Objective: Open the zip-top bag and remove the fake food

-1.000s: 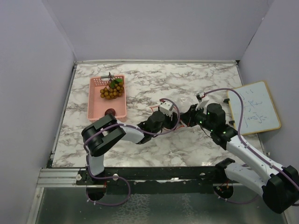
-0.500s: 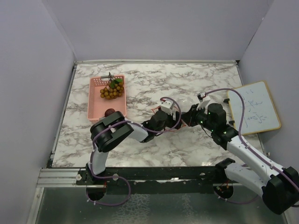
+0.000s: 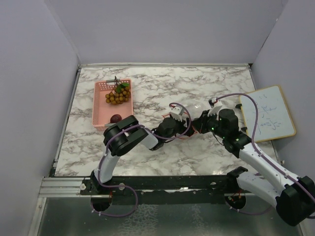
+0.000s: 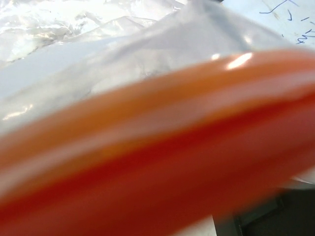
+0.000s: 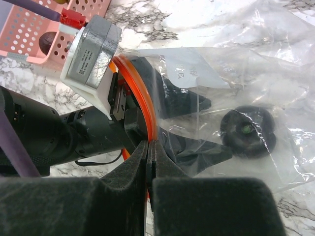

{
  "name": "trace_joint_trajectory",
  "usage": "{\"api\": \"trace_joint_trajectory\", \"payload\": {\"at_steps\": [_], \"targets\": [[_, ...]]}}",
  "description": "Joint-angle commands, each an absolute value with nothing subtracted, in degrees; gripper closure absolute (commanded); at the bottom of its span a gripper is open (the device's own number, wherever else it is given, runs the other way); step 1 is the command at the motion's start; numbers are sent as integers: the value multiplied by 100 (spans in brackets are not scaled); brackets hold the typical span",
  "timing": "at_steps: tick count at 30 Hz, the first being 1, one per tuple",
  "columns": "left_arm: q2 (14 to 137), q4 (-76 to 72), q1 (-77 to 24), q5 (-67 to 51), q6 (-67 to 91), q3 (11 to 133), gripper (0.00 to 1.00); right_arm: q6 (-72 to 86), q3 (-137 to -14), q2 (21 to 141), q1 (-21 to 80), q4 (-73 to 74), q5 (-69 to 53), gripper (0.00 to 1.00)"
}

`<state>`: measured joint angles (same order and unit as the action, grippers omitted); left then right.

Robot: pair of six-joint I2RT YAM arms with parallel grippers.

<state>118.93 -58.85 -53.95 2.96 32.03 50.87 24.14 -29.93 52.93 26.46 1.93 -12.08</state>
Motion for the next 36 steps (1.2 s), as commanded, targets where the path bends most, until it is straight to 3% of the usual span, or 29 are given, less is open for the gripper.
{"api": "trace_joint_trajectory", "payload": {"at_steps": [1, 5, 11, 19, 27, 29, 32, 36], "targets": [[12103, -6875, -5610, -447, 3154, 5334, 10, 2505, -2997, 5284, 2777, -156, -1708, 99], [12375, -6968, -5612, -577, 3211, 5678, 4, 2497, -2975, 5258, 2777, -120, -1731, 99], [12905, -7243, -5615, -863, 3507, 6210, 7, 2487, -2887, 5212, 2775, -86, -1773, 99], [13188, -7937, -5607, -1030, 3856, 6312, 50, 2462, -2864, 5169, 2775, -58, -1785, 99], [13246, -8303, -5517, -1115, 4149, 6142, 70, 2440, -2900, 5137, 2776, 14, -1712, 99], [13216, -8372, -5496, -1101, 4161, 6062, 70, 2398, -2946, 5074, 2775, 123, -1596, 99], [13189, -8295, -5489, -1101, 4109, 6051, 46, 2327, -3045, 4998, 2777, 218, -1538, 99], [13221, -8288, -5501, -1443, 4129, 6169, 27, 2287, -3099, 4988, 2777, 338, -1429, 99]]}}
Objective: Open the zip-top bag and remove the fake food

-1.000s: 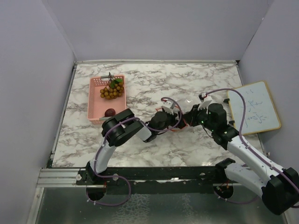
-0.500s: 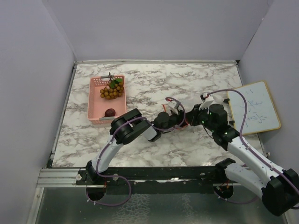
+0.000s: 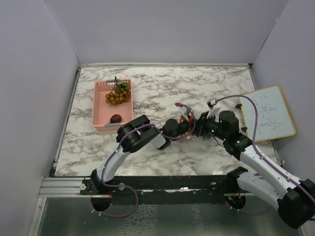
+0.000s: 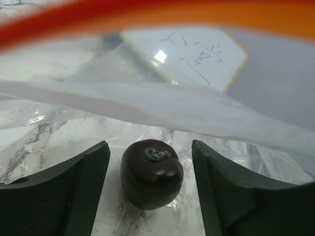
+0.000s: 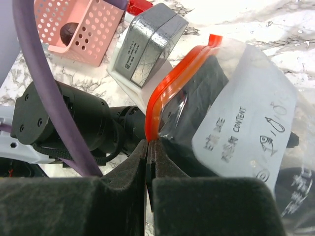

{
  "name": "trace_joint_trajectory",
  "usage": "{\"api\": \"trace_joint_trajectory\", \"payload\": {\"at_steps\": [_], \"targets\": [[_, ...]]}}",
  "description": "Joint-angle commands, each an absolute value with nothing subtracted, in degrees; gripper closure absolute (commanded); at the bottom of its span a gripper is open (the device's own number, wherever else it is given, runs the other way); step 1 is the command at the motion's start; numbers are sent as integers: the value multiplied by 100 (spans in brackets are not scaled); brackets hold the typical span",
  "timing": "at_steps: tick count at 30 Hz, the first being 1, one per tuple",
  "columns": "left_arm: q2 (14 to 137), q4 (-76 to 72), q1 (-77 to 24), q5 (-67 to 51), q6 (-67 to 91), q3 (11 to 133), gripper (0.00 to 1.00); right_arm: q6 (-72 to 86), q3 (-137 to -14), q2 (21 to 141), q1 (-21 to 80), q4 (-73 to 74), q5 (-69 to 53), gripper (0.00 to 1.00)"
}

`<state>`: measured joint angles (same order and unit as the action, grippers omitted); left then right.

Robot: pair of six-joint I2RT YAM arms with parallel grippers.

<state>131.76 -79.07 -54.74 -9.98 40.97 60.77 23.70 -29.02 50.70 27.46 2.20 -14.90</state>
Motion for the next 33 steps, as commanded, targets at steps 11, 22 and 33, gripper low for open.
{"api": "trace_joint_trajectory", "payload": {"at_steps": [11, 22, 33], "targets": [[13130, -8117, -5551, -1661, 3174, 5691, 21, 2247, -3135, 4825, 2777, 432, -1348, 99], [13081, -6651, -5935, -1472, 2197, 6098, 17, 2402, -3050, 5021, 2775, 179, -1608, 99], [13096, -6711, -5968, -1320, 2245, 6076, 40, 2402, -3046, 5005, 2770, 193, -1604, 99]]}}
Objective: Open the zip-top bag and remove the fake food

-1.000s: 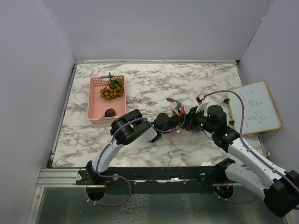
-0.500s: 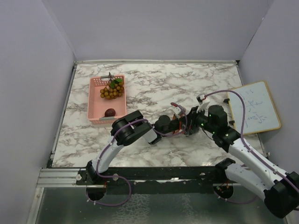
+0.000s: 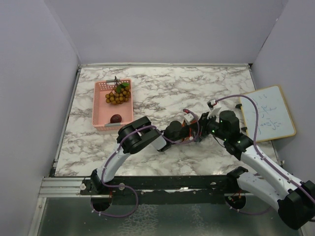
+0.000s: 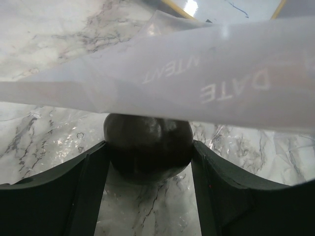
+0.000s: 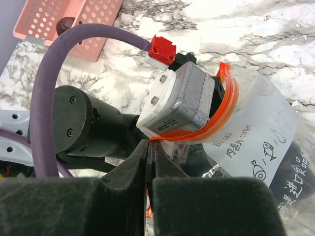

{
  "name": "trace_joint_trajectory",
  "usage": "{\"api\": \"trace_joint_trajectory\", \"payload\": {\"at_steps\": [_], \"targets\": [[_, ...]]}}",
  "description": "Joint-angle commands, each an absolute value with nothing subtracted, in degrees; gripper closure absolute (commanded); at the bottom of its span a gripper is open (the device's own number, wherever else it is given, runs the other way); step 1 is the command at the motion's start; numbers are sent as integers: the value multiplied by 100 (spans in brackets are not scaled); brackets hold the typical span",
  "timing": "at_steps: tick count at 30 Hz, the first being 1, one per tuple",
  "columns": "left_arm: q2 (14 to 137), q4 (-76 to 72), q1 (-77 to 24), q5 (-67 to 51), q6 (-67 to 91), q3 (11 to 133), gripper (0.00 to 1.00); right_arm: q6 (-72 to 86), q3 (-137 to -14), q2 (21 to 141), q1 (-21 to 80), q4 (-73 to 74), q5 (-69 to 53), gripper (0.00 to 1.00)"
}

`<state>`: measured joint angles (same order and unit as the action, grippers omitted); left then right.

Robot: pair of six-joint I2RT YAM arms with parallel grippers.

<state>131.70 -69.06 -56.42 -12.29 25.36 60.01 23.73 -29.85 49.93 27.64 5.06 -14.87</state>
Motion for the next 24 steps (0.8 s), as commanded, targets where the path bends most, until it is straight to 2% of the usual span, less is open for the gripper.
{"api": "trace_joint_trajectory", "payload": {"at_steps": [1, 4, 12, 24], "targets": [[13089, -6721, -5968, -1317, 2267, 6080, 42, 2394, -3054, 5006, 2772, 197, -1608, 99], [12979, -6786, -5972, -1300, 2296, 6003, 46, 2366, -3107, 5007, 2777, 251, -1581, 99], [11907, -6450, -5968, -970, 1896, 5103, 47, 1957, -3584, 5196, 2768, 708, -1053, 99], [11036, -6707, -5908, -539, 1742, 4196, 48, 2025, -3295, 5137, 2758, 826, -621, 99]]}}
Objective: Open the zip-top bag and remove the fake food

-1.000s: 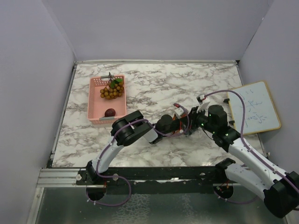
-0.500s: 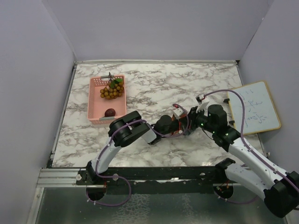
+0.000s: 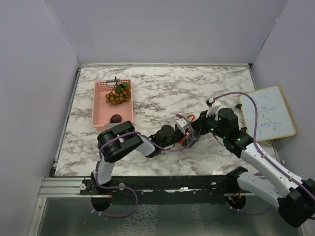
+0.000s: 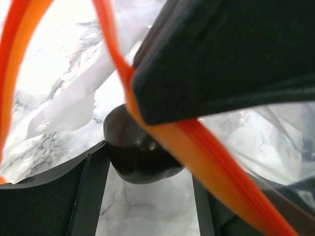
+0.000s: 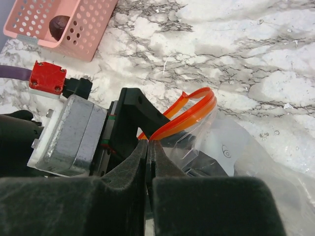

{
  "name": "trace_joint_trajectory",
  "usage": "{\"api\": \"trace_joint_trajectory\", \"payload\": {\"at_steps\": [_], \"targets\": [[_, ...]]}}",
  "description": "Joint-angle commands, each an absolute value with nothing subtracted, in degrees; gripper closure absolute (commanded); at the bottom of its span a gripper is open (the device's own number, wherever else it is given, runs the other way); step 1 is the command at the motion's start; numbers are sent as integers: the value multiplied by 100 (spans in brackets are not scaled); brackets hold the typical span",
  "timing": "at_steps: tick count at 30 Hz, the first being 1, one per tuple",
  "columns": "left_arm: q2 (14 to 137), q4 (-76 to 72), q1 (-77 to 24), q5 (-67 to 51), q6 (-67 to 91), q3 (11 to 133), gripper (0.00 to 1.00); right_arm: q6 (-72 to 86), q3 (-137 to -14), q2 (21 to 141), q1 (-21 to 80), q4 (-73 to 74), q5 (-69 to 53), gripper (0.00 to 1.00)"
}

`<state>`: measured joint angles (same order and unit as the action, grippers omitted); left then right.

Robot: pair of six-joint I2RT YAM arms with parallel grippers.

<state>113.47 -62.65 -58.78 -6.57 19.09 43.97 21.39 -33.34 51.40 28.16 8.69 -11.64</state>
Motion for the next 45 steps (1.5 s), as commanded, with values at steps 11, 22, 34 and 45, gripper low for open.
{"api": "trace_joint_trajectory", "payload": {"at_steps": [11, 22, 34, 45], "targets": [[10795, -6470, -5534, 248, 2056, 4098, 50, 1970, -3177, 4366, 2759, 1211, -1206, 99], [10943, -5967, -5485, 352, 1968, 4665, 50, 2169, -2848, 3565, 2760, 1431, -1839, 95], [10981, -5716, -5458, 403, 2054, 4644, 50, 2151, -2687, 3201, 2759, 1271, -2138, 30], [10938, -5354, -5423, 207, 2209, 4850, 50, 1977, -2347, 3641, 2761, 918, -1941, 82]]}}
